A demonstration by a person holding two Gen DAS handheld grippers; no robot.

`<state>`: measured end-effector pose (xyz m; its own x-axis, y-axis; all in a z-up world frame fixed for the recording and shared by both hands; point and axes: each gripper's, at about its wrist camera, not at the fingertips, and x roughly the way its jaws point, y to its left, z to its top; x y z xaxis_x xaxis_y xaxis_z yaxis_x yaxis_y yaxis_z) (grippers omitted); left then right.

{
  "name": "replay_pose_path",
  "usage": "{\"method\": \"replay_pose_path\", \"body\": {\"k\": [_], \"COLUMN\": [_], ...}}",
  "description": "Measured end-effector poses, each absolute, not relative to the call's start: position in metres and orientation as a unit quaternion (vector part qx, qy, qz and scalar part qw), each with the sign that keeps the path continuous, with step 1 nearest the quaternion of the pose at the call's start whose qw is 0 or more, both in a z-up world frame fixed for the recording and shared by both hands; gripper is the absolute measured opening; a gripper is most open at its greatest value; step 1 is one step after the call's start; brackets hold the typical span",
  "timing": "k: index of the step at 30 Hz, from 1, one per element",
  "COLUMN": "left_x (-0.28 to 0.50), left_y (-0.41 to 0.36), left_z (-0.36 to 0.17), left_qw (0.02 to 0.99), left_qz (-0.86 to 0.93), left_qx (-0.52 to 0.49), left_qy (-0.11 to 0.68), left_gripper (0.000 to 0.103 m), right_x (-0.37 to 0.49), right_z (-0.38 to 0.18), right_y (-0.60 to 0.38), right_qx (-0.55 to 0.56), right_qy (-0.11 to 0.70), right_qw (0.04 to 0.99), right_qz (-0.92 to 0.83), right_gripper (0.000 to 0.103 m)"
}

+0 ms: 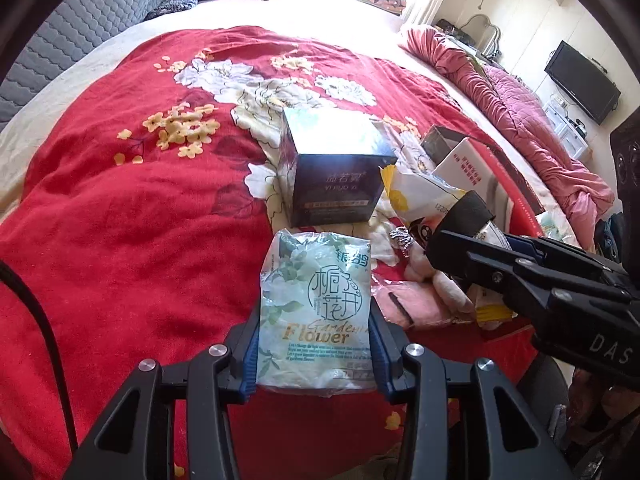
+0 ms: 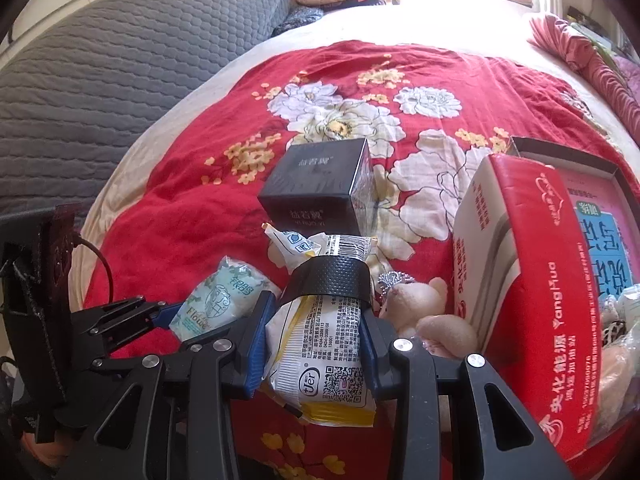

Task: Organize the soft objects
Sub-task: 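Grasp the white Flower tissue pack with the left tool while the right tool holds the snack bag, then carry the tissue pack and the snack bag over the pink book tray with both tools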

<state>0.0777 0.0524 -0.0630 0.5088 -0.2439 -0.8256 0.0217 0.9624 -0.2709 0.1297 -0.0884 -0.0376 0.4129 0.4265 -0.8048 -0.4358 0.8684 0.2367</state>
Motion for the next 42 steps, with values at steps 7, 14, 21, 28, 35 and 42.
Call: {"method": "replay_pose_path", "body": {"k": [7,14,21,28,35,42], "left_x": [0.069,0.069,0.074,0.084,0.098,0.118], "left_y": [0.033,-0.006,-0.049,-0.09,-0.129,-0.18], "left_z": [-0.027,0.012,0.043,0.06,0.065,0.045], "left_qw": [0.871,0.885,0.895,0.895,0.893,0.877], "left_qz": [-0.087,-0.105,-0.123,-0.142,-0.163,-0.191], "left_qx": [-0.109,-0.076,-0.038,-0.012,0.009,0.038], "left_qy": [0.472,0.448,0.428,0.422,0.42,0.439], "left_gripper": [0.045,0.045,0.045,0.045,0.045,0.045], "right_x": [0.118,0.112,0.106,0.099,0.094,0.089], "right_z": [-0.001,0.029,0.049,0.058,0.059,0.046], "right_y": [-0.117,-0.158,-0.21,-0.262,-0.315,-0.365], "right_qx": [0.012,0.03,0.065,0.095,0.121,0.134], "right_qy": [0.434,0.399,0.37,0.348,0.332,0.33], "right_qw": [0.867,0.891,0.909,0.921,0.931,0.934], "right_qz": [0.244,0.214,0.182,0.143,0.097,0.039], "right_gripper": [0.04,0.04,0.04,0.04,0.04,0.04]}}
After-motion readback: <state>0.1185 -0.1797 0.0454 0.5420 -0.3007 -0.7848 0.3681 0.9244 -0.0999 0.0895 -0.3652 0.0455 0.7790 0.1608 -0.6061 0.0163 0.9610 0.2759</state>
